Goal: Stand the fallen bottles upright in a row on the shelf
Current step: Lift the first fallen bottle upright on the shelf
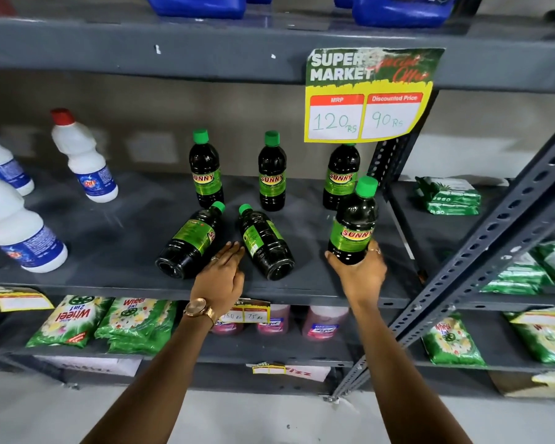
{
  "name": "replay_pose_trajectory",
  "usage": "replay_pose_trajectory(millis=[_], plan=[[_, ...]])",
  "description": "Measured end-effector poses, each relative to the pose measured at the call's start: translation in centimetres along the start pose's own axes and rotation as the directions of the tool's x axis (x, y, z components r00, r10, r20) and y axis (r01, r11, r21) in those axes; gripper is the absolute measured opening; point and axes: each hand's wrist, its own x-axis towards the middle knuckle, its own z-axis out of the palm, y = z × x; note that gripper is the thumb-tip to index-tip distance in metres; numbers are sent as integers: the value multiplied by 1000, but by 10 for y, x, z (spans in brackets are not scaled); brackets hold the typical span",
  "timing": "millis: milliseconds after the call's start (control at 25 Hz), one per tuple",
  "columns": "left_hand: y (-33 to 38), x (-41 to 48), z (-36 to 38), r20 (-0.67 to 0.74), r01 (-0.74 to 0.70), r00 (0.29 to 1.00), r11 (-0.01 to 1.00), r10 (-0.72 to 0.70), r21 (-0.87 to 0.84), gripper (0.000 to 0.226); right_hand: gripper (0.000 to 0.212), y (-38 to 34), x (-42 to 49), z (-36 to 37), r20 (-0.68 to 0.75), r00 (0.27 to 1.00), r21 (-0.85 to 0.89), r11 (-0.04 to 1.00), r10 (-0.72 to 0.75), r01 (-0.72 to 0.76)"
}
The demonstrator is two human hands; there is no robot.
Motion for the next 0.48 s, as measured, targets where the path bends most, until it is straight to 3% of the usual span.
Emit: replay_pose_trajectory(millis=[200, 480], plan=[[0, 1, 1, 11, 3, 1000, 1000, -3, -1, 56, 67, 22, -45, -28, 3, 999, -8, 999, -44, 44], [4, 1, -2, 12, 23, 1000, 1000, -23, 4, 57, 82, 24, -55, -38, 48, 999, -3, 1000, -20, 20]])
